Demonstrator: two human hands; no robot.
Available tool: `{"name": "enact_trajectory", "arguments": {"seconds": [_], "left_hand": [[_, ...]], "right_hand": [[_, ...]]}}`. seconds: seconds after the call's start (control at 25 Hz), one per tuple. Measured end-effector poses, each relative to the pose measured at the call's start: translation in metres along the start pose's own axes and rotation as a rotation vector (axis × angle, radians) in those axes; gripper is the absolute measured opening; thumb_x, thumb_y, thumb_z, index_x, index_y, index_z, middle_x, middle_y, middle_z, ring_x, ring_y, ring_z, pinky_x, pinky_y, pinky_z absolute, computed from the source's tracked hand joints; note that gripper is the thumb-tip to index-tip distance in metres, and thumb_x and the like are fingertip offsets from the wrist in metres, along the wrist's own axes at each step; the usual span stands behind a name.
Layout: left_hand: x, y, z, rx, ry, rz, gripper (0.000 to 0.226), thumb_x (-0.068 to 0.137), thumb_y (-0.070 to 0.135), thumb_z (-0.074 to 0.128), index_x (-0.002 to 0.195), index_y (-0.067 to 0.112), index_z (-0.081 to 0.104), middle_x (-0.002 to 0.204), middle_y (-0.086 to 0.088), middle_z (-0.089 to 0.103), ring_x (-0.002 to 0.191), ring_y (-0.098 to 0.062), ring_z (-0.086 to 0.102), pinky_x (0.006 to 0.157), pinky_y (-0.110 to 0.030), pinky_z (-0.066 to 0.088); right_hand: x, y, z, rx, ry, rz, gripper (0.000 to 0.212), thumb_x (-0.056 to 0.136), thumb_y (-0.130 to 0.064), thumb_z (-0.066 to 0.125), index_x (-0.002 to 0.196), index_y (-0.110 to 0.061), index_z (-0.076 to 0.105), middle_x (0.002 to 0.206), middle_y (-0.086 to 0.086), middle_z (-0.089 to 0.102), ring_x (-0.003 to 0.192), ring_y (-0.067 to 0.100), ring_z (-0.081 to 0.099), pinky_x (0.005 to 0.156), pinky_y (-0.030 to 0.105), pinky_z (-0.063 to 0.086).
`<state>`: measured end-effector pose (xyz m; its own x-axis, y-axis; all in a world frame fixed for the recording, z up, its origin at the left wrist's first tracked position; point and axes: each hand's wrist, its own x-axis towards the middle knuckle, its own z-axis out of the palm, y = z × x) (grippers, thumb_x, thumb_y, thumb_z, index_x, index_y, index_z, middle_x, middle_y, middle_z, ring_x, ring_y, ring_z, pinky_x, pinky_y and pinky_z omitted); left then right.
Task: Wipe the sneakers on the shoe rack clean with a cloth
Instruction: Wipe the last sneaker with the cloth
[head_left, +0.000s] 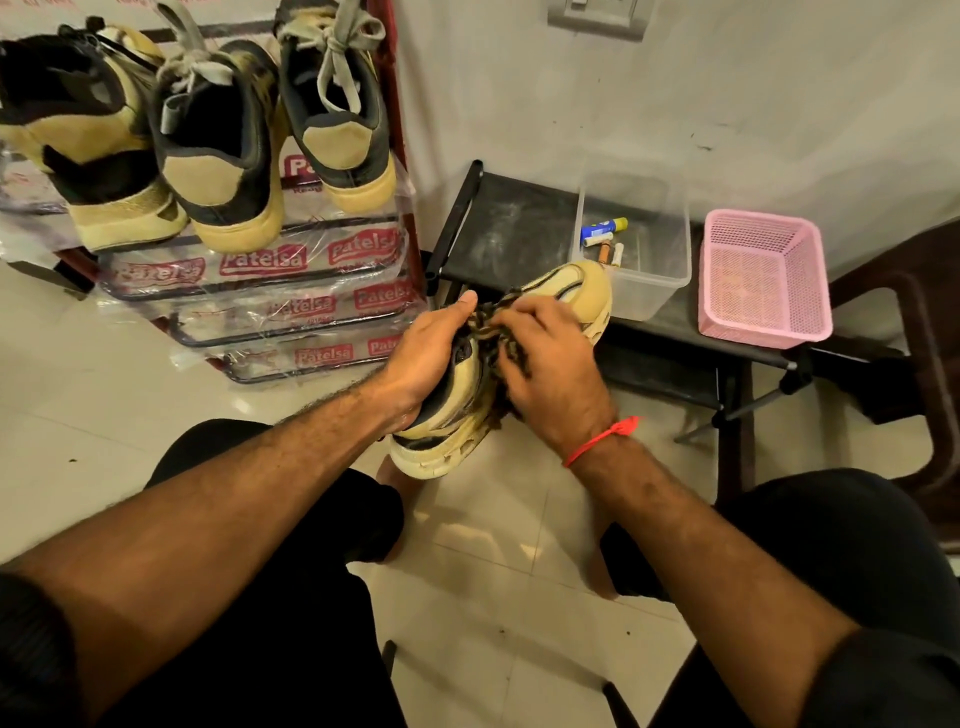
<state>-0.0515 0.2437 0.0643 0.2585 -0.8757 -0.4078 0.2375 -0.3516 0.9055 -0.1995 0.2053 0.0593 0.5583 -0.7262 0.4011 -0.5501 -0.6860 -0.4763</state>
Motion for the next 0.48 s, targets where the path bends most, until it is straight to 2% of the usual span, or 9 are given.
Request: {"name": "enact_trajectory", "arguments": {"seconds": [0.08, 0.12, 0.28, 0.32, 0.4, 0.48], "left_hand": [[-0.001, 0.002, -0.004, -0.058, 0.036, -0.001, 0.040, 0.105, 0.041, 0.048, 0.108, 0.011, 0.076, 0.113, -0.014, 0.076, 0.111, -0.029, 0.071, 0.109, -0.049, 0.048], [-0.002, 0.004, -0.003, -0.084, 0.031, -0.006, 0.039, 0.106, 0.039, 0.047, 0.110, 0.011, 0.074, 0.114, -0.014, 0.075, 0.112, -0.029, 0.070, 0.108, -0.047, 0.049], [-0.004, 0.011, 0.003, -0.033, 0.020, -0.015, 0.037, 0.107, 0.038, 0.045, 0.106, 0.015, 0.074, 0.110, -0.010, 0.077, 0.105, -0.024, 0.074, 0.104, -0.043, 0.051], [-0.004, 0.011, 0.001, -0.019, 0.026, -0.003, 0.036, 0.107, 0.039, 0.046, 0.104, 0.017, 0.075, 0.109, -0.010, 0.078, 0.104, -0.024, 0.074, 0.105, -0.044, 0.051], [-0.003, 0.007, -0.003, -0.007, 0.039, 0.013, 0.037, 0.105, 0.041, 0.049, 0.102, 0.016, 0.077, 0.110, -0.011, 0.077, 0.108, -0.026, 0.072, 0.108, -0.048, 0.049], [-0.002, 0.006, -0.004, -0.044, 0.028, 0.004, 0.038, 0.105, 0.041, 0.049, 0.105, 0.014, 0.076, 0.112, -0.012, 0.076, 0.110, -0.027, 0.071, 0.110, -0.048, 0.047]], "right_hand": [[-0.008, -0.011, 0.004, 0.037, -0.022, -0.140, 0.034, 0.087, -0.017, 0.055, 0.114, 0.000, 0.066, 0.111, 0.017, 0.061, 0.107, 0.028, 0.053, 0.100, 0.033, 0.043], [-0.002, -0.003, -0.001, 0.012, -0.014, -0.139, 0.034, 0.087, -0.017, 0.055, 0.115, 0.000, 0.066, 0.112, 0.017, 0.061, 0.108, 0.029, 0.053, 0.100, 0.034, 0.043], [0.017, 0.031, -0.023, -0.077, 0.100, 0.117, 0.029, 0.086, -0.005, 0.066, 0.115, -0.001, 0.067, 0.113, 0.017, 0.063, 0.112, 0.034, 0.055, 0.101, 0.046, 0.047], [0.012, 0.022, -0.017, -0.057, 0.095, 0.082, 0.029, 0.086, -0.004, 0.067, 0.115, -0.001, 0.067, 0.113, 0.017, 0.063, 0.111, 0.032, 0.055, 0.102, 0.043, 0.047], [-0.008, -0.007, -0.001, 0.029, 0.046, -0.105, 0.029, 0.085, -0.006, 0.065, 0.113, 0.000, 0.067, 0.112, 0.016, 0.064, 0.109, 0.027, 0.054, 0.103, 0.034, 0.043], [-0.003, -0.003, -0.002, 0.044, 0.012, -0.199, 0.031, 0.086, -0.010, 0.061, 0.115, 0.001, 0.067, 0.112, 0.017, 0.063, 0.109, 0.028, 0.053, 0.102, 0.031, 0.041]]}}
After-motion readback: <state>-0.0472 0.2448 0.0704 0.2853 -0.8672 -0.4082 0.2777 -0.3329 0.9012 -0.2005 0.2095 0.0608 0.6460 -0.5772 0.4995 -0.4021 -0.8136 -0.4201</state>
